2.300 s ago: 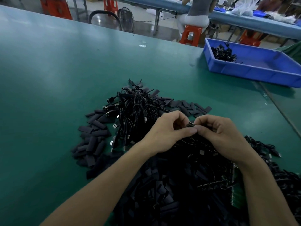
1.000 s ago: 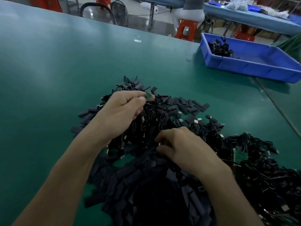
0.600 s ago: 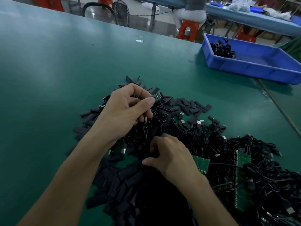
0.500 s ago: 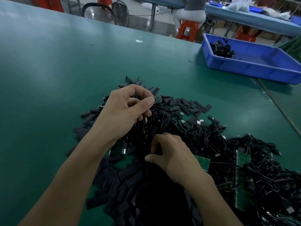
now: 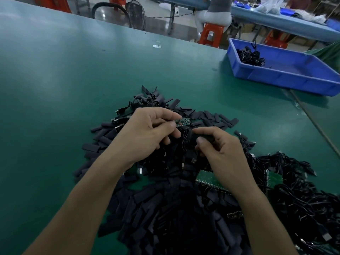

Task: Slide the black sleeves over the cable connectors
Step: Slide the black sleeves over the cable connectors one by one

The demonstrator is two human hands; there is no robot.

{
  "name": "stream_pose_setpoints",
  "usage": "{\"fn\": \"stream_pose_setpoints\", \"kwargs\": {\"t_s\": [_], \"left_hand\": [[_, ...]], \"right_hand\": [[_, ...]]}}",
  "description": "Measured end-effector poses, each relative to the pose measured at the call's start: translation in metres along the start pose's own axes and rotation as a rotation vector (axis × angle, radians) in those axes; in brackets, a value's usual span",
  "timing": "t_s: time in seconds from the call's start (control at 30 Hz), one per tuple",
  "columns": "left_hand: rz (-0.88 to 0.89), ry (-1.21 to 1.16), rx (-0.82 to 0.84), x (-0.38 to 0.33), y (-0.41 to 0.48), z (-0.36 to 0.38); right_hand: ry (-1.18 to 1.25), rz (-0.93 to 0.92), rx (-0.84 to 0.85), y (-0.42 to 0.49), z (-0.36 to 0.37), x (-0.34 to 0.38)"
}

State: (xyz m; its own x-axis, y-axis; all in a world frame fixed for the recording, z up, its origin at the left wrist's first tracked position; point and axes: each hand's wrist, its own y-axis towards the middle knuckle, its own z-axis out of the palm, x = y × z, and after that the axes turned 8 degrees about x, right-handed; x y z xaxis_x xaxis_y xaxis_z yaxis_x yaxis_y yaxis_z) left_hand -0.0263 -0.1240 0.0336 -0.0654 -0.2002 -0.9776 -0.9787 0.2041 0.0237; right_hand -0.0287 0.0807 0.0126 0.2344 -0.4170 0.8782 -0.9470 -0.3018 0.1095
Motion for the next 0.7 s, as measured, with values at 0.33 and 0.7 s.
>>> {"fn": "stream_pose_setpoints", "kwargs": {"t_s": [0.33,0.7], "left_hand": [[-0.044,0.017,0.026,-0.002,-0.001,0.001],[-0.063,-0.021,0.073,-0.006,-0.002,0.001]], "right_hand": [[0.129,-0.076,-0.096,0.001,-0.002,0.007],[0.194,-0.13,-0.134,0.002,0.003,0.01]]}}
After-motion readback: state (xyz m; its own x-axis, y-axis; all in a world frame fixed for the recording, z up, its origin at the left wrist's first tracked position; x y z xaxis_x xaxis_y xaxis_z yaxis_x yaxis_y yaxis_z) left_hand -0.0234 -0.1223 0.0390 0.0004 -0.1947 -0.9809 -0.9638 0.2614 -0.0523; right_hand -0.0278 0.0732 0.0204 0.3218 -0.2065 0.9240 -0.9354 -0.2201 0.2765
